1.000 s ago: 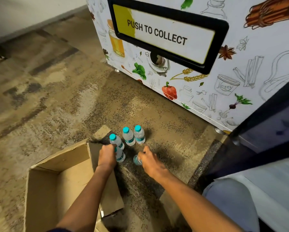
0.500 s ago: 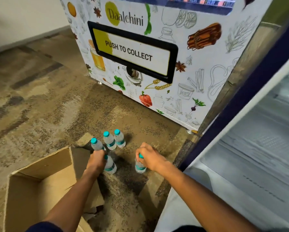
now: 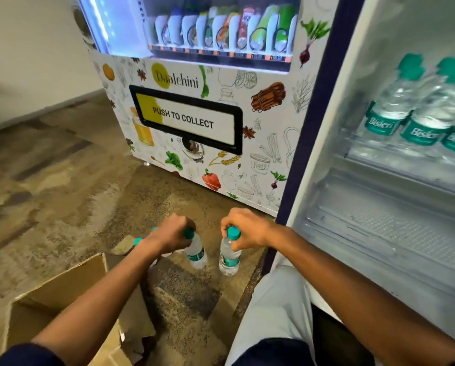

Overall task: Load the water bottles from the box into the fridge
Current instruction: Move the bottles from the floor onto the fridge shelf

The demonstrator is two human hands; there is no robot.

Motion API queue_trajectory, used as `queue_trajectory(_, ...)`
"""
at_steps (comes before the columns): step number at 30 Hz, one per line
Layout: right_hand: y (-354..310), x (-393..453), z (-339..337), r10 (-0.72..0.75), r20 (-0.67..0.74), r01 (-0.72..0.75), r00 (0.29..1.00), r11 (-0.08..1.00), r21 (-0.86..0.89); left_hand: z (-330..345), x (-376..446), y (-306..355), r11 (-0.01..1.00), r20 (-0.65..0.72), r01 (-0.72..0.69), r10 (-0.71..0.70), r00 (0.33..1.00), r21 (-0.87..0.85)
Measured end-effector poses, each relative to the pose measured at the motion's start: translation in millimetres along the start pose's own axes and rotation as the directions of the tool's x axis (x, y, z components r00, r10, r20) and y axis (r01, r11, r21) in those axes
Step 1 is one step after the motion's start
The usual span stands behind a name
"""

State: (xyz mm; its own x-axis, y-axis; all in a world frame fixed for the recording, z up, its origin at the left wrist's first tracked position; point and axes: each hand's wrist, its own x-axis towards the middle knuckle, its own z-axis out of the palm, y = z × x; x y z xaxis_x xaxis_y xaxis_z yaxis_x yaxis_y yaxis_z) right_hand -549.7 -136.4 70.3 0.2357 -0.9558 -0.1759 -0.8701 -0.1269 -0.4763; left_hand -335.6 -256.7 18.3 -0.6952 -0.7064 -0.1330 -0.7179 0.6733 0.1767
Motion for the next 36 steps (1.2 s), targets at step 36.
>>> queue_trajectory(36, 8, -291, -239, 0.126, -0.475, -0.138, 0.871, 0.990, 0.010, -230, -1, 302, 0.730, -0.037, -0.683, 0.684, 0.729, 0.024)
